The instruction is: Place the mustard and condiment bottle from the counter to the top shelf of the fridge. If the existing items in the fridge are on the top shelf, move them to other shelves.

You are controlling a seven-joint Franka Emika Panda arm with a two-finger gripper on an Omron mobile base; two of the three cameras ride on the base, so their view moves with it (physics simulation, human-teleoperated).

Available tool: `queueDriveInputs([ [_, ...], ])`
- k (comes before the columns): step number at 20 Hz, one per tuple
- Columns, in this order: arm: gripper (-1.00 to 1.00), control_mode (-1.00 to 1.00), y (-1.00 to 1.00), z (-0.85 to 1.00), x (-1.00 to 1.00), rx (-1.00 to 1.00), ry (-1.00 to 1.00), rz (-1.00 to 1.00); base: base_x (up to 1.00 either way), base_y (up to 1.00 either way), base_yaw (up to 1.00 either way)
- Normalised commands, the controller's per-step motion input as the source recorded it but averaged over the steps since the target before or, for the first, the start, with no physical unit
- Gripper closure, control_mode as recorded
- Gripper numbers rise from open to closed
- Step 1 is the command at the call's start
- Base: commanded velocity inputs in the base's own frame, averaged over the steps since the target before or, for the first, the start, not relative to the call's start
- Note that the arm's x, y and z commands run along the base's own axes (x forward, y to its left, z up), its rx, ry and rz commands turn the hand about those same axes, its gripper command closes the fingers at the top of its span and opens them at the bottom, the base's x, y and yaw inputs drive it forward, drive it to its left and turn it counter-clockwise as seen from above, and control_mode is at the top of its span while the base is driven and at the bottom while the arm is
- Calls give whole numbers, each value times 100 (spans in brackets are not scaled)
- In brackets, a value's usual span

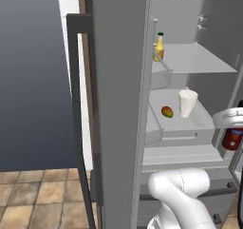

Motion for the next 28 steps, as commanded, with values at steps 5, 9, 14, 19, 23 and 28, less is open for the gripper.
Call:
queueDriveInputs([
  [5,100,100,0,0,0,0,0,0,57,-9,-5],
  [9,100,-100,-18,44,12,0,-11,-9,10,-5,-2],
  [14,100,-100,-28,98,12,0,-31,-2,0,0,0],
  [19,100,-100,-6,64,76,0,-19,0,0,0,0],
  [23,100,-100,0,14,100,0,-6,1,0,0,0],
  [28,100,-100,0,-3,100,0,-2,3,0,0,0],
])
